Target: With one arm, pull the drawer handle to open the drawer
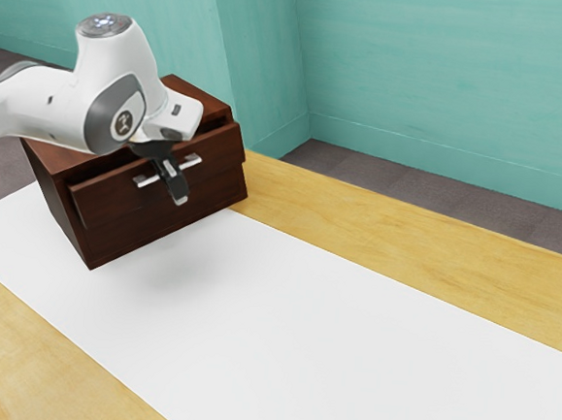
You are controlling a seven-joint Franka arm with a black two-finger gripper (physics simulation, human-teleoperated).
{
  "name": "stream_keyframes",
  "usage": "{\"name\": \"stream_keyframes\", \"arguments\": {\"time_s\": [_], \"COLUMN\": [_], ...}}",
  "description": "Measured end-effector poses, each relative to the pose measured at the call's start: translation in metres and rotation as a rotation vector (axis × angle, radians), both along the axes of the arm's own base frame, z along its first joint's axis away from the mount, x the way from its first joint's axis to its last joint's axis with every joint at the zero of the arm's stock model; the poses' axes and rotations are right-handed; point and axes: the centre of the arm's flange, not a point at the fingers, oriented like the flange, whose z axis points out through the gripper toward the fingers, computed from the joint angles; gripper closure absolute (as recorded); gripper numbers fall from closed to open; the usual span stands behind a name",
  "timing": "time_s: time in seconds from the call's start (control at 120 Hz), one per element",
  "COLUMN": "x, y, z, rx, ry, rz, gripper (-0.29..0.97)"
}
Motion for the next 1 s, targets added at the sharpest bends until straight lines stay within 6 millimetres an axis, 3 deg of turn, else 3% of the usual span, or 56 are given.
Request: {"name": "stream_keyframes", "arguments": {"time_s": [0.333, 0.5, 0.683, 0.775, 0.908, 0.958, 1.0], "x": [-0.015, -0.015, -0.029, -0.043, -0.091, -0.105, -0.115], "y": [-0.040, -0.055, -0.079, -0.088, -0.096, -0.113, -0.142], "z": [-0.006, -0.006, 0.006, 0.038, 0.125, 0.170, 0.195], "rx": [-0.031, -0.039, -0.042, -0.032, -0.007, -0.008, -0.029], "ry": [0.003, -0.009, -0.030, -0.075, -0.163, -0.173, -0.149], "rz": [-0.058, -0.081, -0.117, -0.131, -0.131, -0.115, -0.107], "gripper": [0.14, 0.20, 0.30, 0.19, 0.09, 0.07, 0.05]}}
